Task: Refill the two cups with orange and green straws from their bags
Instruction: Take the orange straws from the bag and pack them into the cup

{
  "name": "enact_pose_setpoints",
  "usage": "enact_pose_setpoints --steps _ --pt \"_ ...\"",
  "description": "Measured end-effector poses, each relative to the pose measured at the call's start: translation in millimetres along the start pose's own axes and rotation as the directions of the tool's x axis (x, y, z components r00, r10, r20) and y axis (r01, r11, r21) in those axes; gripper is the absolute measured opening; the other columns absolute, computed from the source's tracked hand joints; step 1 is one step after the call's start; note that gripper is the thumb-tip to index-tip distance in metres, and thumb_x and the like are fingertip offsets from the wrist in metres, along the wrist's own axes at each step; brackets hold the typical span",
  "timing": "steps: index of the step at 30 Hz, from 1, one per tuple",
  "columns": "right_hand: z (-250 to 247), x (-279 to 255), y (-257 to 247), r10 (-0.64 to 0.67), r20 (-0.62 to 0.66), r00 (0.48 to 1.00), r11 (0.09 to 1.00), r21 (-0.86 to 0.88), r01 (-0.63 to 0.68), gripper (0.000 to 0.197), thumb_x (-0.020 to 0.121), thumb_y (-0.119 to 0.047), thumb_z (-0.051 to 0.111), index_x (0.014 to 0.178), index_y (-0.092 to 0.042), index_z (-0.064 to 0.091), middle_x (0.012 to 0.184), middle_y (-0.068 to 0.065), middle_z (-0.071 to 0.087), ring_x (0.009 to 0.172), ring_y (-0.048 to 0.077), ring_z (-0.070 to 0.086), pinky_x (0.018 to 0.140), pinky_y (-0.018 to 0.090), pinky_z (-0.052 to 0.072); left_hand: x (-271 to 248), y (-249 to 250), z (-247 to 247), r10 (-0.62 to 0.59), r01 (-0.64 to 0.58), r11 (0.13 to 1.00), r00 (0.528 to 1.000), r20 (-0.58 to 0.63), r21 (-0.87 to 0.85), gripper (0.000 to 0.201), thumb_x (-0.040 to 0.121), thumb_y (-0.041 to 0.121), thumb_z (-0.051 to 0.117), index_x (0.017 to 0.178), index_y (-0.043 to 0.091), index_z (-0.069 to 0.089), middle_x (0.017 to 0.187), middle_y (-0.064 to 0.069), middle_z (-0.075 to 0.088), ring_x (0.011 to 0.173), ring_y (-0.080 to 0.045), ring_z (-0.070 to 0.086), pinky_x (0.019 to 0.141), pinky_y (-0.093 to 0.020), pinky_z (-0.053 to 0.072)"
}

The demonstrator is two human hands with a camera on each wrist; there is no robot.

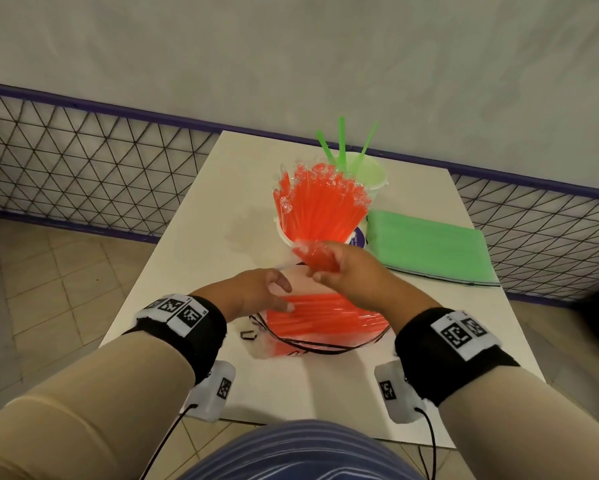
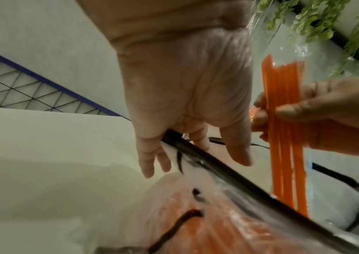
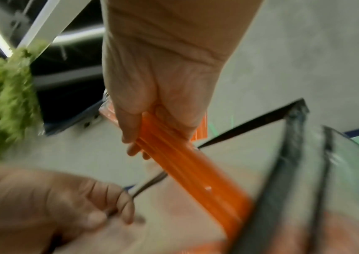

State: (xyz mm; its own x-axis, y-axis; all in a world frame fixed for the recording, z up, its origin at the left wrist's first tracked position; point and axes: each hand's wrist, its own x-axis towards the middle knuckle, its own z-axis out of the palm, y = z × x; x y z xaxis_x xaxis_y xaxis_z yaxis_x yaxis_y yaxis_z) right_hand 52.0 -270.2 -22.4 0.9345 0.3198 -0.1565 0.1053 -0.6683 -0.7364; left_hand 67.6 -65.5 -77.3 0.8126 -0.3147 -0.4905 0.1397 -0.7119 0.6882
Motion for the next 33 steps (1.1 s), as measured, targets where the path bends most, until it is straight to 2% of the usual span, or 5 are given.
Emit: enact_pose_setpoints --steps 7,11,15,28,33 --pt "-52.4 -5.0 -47.7 0.104 -0.364 0.926 0.781 0.606 0.151 0.025 0.083 -0.009 0.071 0.104 -0.02 0.063 0.103 0.002 0.073 0.1 0.017 0.069 0.096 0.039 0.052 -0.5 21.0 6.9 0.1 -0.204 0.959 0.895 -0.435 -0.199 0.028 0.08 0.027 0.077 0.076 0.016 0.052 0.112 0.004 0.053 0.069 -0.009 0.055 0.054 -0.018 0.037" --pt "-73.7 4.0 -71.0 0.112 -0.546 0.83 0.65 0.672 0.354 0.034 0.076 -0.007 0.076 0.105 -0.017 0.061 0.106 0.014 0.071 0.1 0.025 0.07 0.094 0.04 0.054 2.6 35.2 3.0 0.129 -0.319 0.926 0.773 -0.621 -0.204 0.02 0.081 0.021 0.076 0.094 0.02 0.061 0.138 0.001 0.038 0.124 -0.012 0.044 0.092 -0.013 0.028" --pt "-65.8 20.6 -75.0 0.133 -0.654 0.744 0.727 0.575 0.375 0.025 0.084 -0.018 0.073 0.106 -0.026 0.062 0.104 -0.002 0.073 0.095 0.009 0.07 0.088 0.031 0.055 13.7 42.1 3.2 0.131 -0.262 0.951 0.82 -0.558 -0.162 0.027 0.081 0.025 0.077 0.103 0.024 0.064 0.155 -0.003 0.023 0.139 -0.023 0.032 0.105 -0.023 0.025" --pt "10.7 62.9 -28.7 0.202 -0.269 0.942 0.976 -0.023 -0.216 0.028 0.099 -0.021 0.05 0.125 -0.009 0.051 0.102 0.003 0.06 0.096 0.026 0.06 0.073 0.03 0.038 31.2 39.6 2.8 0.233 -0.251 0.967 0.806 -0.545 0.041 0.023 0.078 0.032 0.078 0.084 0.016 0.062 0.131 0.01 0.05 0.107 -0.016 0.055 0.075 -0.027 0.038" --pt "-2.5 73.8 -39.9 0.275 -0.174 0.946 0.933 -0.19 -0.306 0.062 0.083 -0.029 0.073 0.133 -0.008 0.044 0.117 0.009 0.063 0.098 0.026 0.061 0.074 0.032 0.046 34.6 37.4 0.1 0.247 -0.26 0.965 0.831 -0.498 0.044 0.02 0.079 0.031 0.077 0.092 0.018 0.067 0.128 0.012 0.05 0.106 -0.016 0.057 0.077 -0.03 0.044"
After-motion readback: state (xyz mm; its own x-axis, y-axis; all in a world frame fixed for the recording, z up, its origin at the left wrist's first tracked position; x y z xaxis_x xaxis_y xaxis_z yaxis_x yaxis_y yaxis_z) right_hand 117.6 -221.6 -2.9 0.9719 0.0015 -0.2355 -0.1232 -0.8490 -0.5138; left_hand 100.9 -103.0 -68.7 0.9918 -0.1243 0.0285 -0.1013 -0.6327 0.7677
